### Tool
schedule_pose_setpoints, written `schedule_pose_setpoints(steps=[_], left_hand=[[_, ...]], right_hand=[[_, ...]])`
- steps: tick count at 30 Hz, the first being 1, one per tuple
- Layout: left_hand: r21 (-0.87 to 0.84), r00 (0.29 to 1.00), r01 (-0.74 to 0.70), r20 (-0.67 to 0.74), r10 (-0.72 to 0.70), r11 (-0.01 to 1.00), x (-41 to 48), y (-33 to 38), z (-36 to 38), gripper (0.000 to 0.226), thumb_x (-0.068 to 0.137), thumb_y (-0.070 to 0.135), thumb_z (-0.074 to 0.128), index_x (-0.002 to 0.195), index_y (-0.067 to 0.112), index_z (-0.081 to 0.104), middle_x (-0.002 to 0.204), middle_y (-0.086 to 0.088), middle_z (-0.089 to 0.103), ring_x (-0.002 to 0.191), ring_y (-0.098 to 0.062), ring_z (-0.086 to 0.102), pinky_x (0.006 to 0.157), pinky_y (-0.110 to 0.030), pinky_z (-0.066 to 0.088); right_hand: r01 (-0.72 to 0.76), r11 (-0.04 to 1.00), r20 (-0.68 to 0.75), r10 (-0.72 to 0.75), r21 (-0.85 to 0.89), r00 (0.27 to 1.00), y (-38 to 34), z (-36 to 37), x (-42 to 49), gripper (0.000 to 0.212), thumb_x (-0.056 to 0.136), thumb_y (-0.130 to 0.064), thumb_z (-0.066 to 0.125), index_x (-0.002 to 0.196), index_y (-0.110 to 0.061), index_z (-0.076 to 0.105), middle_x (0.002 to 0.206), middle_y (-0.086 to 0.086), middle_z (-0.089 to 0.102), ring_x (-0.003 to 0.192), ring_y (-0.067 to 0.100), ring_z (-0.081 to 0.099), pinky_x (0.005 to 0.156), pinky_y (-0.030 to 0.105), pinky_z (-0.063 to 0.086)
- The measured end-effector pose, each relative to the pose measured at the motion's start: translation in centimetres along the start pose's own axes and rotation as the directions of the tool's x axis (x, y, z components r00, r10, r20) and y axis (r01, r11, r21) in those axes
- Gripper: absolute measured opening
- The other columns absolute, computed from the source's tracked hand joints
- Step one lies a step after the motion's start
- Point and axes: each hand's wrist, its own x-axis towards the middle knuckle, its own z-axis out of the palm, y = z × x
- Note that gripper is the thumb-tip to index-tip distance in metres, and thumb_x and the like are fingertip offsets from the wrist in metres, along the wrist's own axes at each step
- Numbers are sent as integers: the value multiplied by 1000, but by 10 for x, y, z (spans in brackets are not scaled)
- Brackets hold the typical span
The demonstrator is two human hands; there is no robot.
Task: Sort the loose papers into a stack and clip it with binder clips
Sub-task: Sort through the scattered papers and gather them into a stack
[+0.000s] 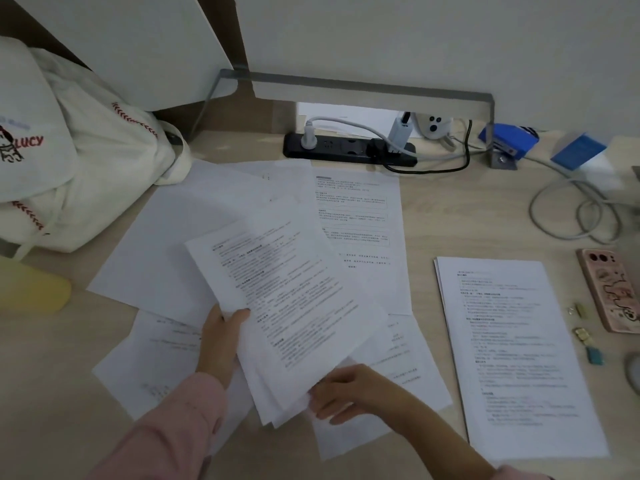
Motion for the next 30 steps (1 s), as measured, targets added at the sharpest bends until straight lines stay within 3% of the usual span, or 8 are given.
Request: schedule_pose_setpoints(steps=[3,6,8,10,14,19,23,30], left_hand=[[68,999,-37,-17,38,997,5,5,-3,33,90,6,51,123,11,51,112,-7,59,83,-14,56,64,-25,43],[153,997,-64,-30,69,986,13,10,-11,31,89,4,49,119,12,51,110,-7,57,79,-12,53,63,-24,41],[202,997,-54,-47,65,978,19,13,-17,26,88,2,48,112,12,50,108,-9,56,76,-12,51,61,-26,40],[230,997,-47,-47,59,972,23,13,-21,30,88,2,47,117,9,50,106,-9,56,76,-13,51,61,-27,41],[262,999,-22,-34,31,965,28,10,-25,35,88,3,47,123,7,49,102,-9,58,78,-16,53,61,-28,42],[249,1000,-1,-14,5,969,31,9,-27,34,88,5,49,122,8,50,98,-7,58,81,-18,54,63,-28,43],[237,1000,21,-11,-19,971,33,9,-30,27,86,2,49,113,8,52,113,-14,58,94,-26,54,70,-30,45],[257,1000,14,6,-16,966,33,11,-31,36,85,0,48,121,6,52,113,-15,59,95,-27,54,69,-29,45]], right_hand=[[111,992,-279,-121,-52,953,6,-29,-4,17,87,-19,59,93,-7,70,91,13,72,74,15,67,73,25,56],[188,975,-710,-216,-120,670,12,-63,-3,9,87,-13,57,90,-8,64,89,12,69,80,25,65,82,42,55],[211,973,-802,-197,-92,563,6,-79,-1,19,87,-15,56,106,-12,59,99,5,63,92,23,60,88,39,49],[245,969,-799,-169,-28,576,-2,-91,2,26,86,-14,55,112,-18,52,97,0,56,95,20,53,82,31,42],[300,950,-737,-140,88,661,-18,-101,15,12,83,-9,51,73,-16,50,65,-1,44,68,19,41,57,24,29],[180,949,-795,-314,-257,519,-37,-97,26,18,87,-23,56,100,-11,59,89,2,60,82,20,57,68,28,44],[189,930,-756,-367,-316,542,-49,-97,21,20,90,-11,45,81,4,55,71,10,52,65,21,45,53,27,30],[194,779,-721,-626,-597,295,-60,-95,-37,17,95,-11,41,83,-15,53,56,-3,48,50,13,42,46,24,30]])
